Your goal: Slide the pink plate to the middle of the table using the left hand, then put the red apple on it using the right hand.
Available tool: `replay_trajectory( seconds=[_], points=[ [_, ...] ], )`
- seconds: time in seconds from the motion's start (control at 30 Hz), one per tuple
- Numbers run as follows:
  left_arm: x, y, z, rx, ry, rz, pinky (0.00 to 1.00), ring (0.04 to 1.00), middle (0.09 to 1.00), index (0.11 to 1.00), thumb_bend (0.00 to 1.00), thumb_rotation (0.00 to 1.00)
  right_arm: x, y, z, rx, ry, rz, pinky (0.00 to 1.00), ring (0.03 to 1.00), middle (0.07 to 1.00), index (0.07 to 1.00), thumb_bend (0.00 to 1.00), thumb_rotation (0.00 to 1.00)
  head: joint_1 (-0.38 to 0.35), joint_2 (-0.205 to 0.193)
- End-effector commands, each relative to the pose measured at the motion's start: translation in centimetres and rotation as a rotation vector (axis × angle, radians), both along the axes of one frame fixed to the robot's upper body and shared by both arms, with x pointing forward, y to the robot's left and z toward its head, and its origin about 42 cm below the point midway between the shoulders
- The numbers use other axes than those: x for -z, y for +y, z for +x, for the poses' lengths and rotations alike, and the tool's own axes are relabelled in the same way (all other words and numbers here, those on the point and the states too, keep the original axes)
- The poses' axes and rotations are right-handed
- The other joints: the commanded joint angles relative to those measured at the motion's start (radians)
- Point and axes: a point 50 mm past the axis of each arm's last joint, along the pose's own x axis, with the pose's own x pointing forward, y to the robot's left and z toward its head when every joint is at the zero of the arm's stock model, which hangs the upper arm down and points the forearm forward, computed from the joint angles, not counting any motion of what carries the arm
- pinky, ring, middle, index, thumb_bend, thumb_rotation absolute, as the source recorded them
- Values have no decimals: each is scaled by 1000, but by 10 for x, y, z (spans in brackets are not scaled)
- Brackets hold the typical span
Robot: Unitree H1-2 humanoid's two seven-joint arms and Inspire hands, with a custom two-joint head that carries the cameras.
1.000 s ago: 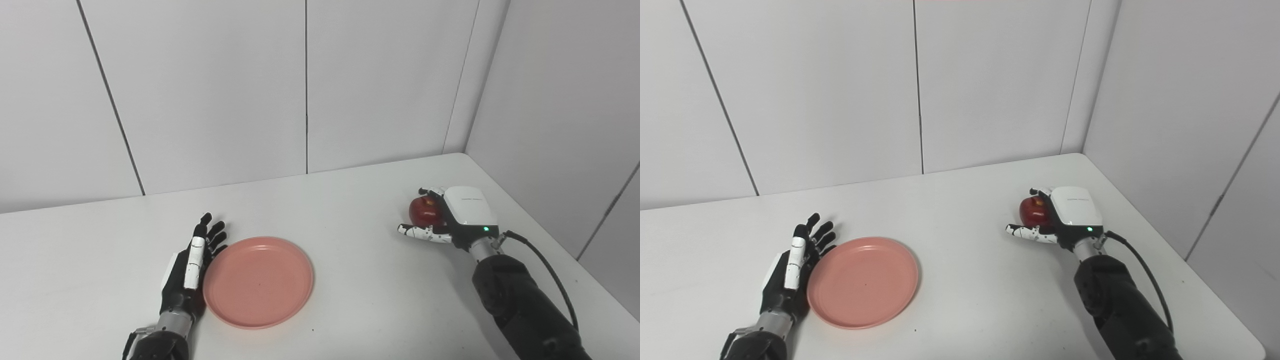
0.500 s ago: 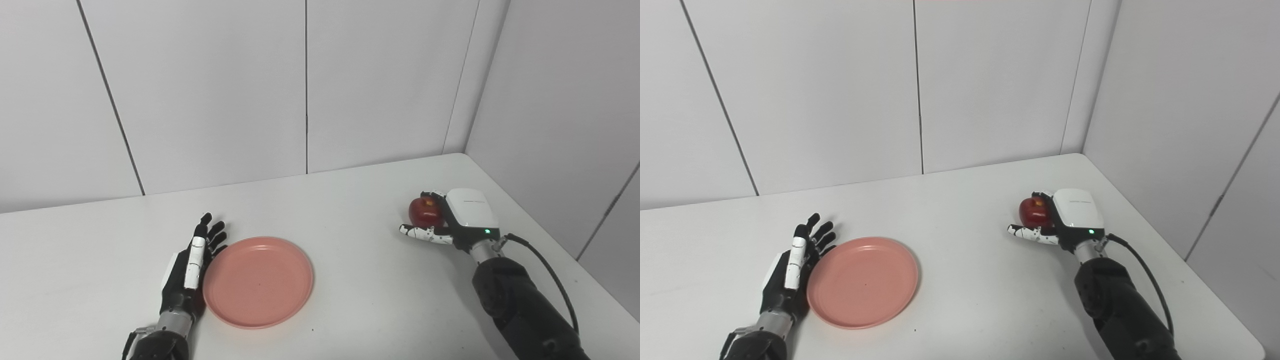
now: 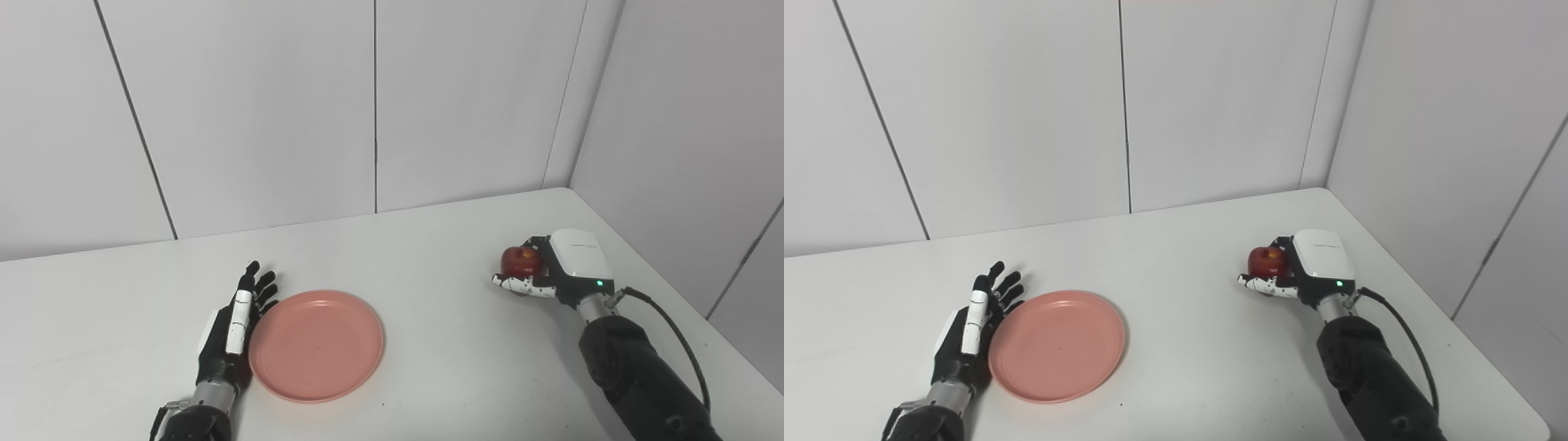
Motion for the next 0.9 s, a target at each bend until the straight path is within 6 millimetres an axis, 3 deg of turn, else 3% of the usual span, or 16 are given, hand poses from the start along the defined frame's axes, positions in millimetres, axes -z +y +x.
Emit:
replay_trajectory(
  seconds=[0.0, 0.1, 0.43, 0.87],
  points=[
    [29, 3, -13, 0, 148, 29, 916, 935, 931, 971, 737, 966, -27, -1, 14, -32, -112, -15, 160, 214, 311, 464, 481, 251, 0, 2],
    [29, 3, -13, 2, 146, 33, 913, 934, 932, 971, 743, 966, -27, -2, 14, -30, -122, -22, 139, 194, 285, 475, 488, 172, 0, 2],
    [30, 4, -14, 0, 147, 32, 904, 933, 932, 969, 743, 962, -30, -1, 12, -36, -141, -13, 126, 182, 272, 475, 489, 164, 1, 5],
    [29, 1, -14, -3, 151, 31, 892, 924, 930, 969, 742, 963, -76, 37, 16, -183, -290, -42, 114, 168, 254, 473, 485, 176, 8, 4]
  ],
)
